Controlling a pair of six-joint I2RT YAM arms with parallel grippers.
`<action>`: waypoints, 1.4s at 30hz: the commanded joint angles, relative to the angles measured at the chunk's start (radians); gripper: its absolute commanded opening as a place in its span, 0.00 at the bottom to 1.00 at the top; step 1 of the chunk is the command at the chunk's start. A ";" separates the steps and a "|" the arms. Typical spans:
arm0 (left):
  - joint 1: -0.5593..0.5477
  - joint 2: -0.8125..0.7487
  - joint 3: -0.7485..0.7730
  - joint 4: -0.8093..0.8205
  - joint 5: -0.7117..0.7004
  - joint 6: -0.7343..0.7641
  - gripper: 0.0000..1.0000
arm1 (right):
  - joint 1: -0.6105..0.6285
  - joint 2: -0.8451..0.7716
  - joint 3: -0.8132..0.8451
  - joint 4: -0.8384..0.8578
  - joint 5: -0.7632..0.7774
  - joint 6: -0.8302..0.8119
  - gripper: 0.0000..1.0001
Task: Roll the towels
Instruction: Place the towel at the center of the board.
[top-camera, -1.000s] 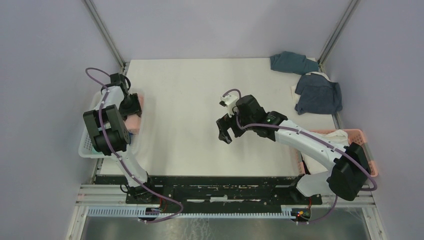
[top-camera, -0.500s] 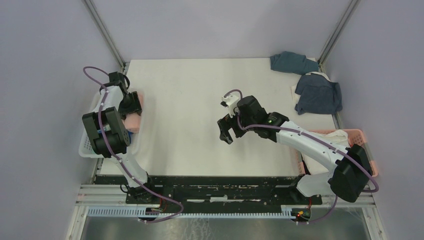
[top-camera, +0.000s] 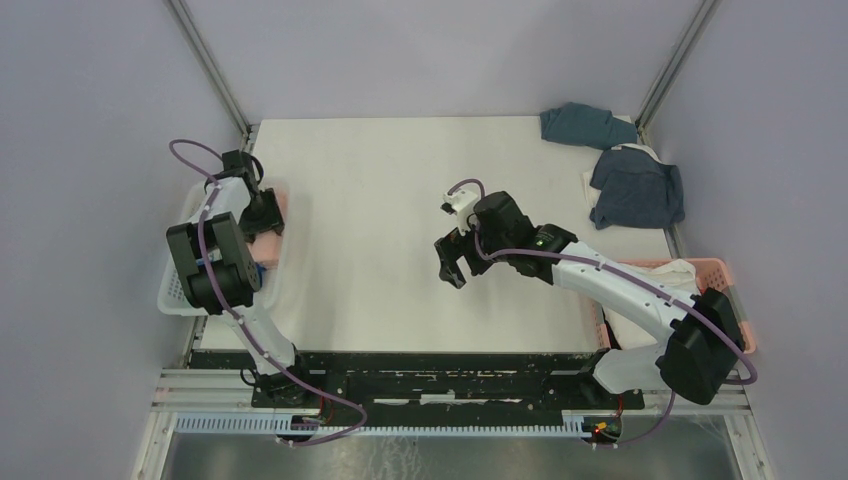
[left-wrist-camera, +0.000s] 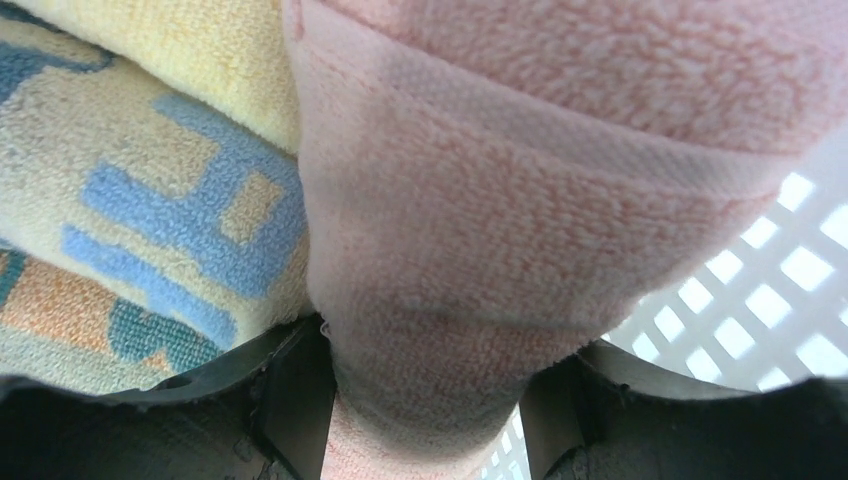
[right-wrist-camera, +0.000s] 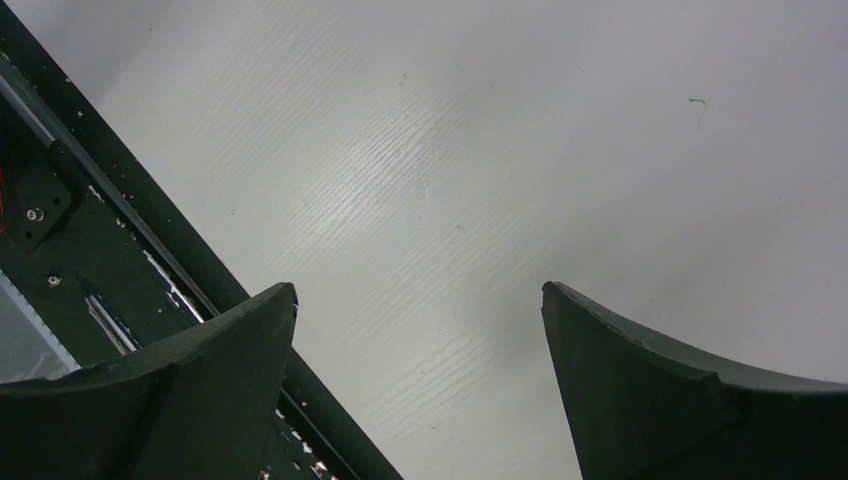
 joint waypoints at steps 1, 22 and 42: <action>-0.021 0.106 -0.058 0.061 -0.132 -0.049 0.66 | -0.003 0.016 0.029 0.019 -0.021 0.010 1.00; -0.045 -0.075 -0.018 -0.001 -0.039 -0.014 0.78 | -0.004 0.051 0.165 -0.114 -0.009 -0.008 1.00; -0.044 -0.187 0.017 0.022 0.012 -0.056 0.91 | -0.004 0.061 0.219 -0.158 0.022 -0.010 1.00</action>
